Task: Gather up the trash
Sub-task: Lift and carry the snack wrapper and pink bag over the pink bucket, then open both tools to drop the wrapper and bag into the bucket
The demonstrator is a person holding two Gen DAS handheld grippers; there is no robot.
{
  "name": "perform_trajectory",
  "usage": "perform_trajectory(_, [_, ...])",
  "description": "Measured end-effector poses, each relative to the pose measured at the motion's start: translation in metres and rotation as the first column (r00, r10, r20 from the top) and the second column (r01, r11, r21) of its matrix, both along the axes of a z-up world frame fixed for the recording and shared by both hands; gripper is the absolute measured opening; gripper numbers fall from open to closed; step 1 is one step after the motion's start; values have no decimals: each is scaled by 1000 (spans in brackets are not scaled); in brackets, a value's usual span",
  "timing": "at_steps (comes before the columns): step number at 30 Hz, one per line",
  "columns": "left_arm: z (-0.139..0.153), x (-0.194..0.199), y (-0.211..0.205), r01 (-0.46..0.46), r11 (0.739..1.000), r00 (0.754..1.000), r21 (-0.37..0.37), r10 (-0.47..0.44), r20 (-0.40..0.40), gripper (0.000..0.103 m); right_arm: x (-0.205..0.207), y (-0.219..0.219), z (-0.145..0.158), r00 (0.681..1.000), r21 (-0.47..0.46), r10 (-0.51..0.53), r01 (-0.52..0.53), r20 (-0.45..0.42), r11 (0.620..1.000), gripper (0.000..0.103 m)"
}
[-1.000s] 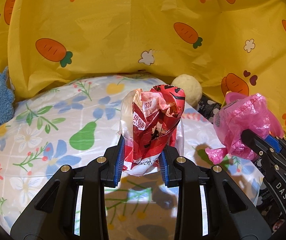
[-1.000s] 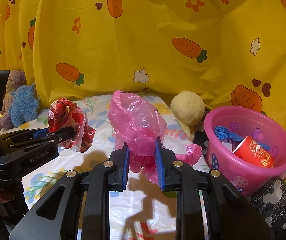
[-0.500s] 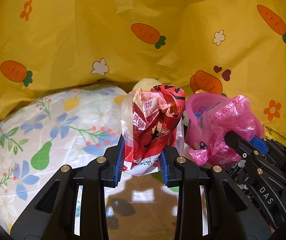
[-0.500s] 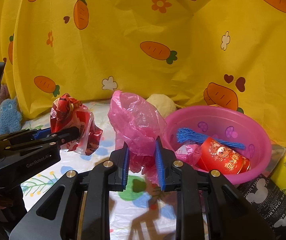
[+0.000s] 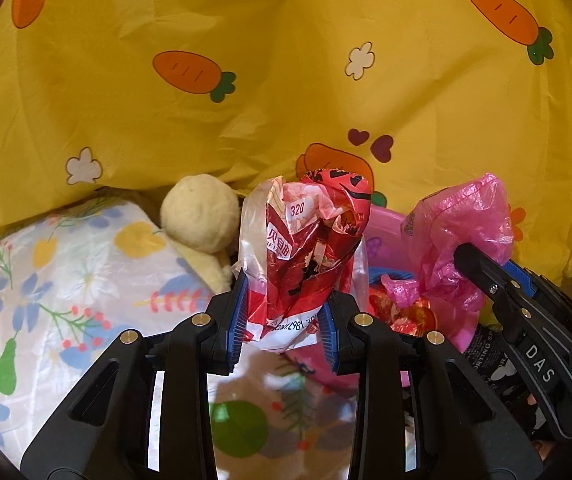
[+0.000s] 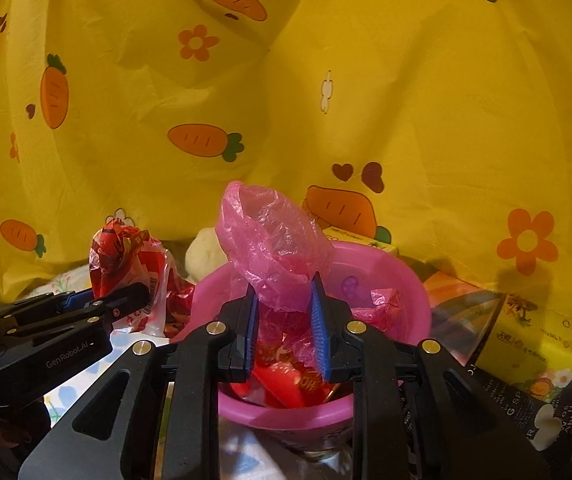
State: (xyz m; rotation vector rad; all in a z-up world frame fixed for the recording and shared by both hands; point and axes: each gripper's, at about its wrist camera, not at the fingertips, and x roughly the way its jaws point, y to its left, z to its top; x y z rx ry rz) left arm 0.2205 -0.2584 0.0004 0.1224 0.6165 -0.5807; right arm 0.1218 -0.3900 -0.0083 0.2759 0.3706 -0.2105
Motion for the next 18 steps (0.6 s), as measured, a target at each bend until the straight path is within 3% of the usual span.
perform_trajectory(12, [-18,42,-53,50,999,995,-6,-50,-82,32,8,-28,-5,998,24,-66,66,-2,998,25])
perform_trajectory(18, [-24,53,-63,74,996,991,-45,-79,-111,33,13,-31,-8,997,29,-75,75,-6,997,25])
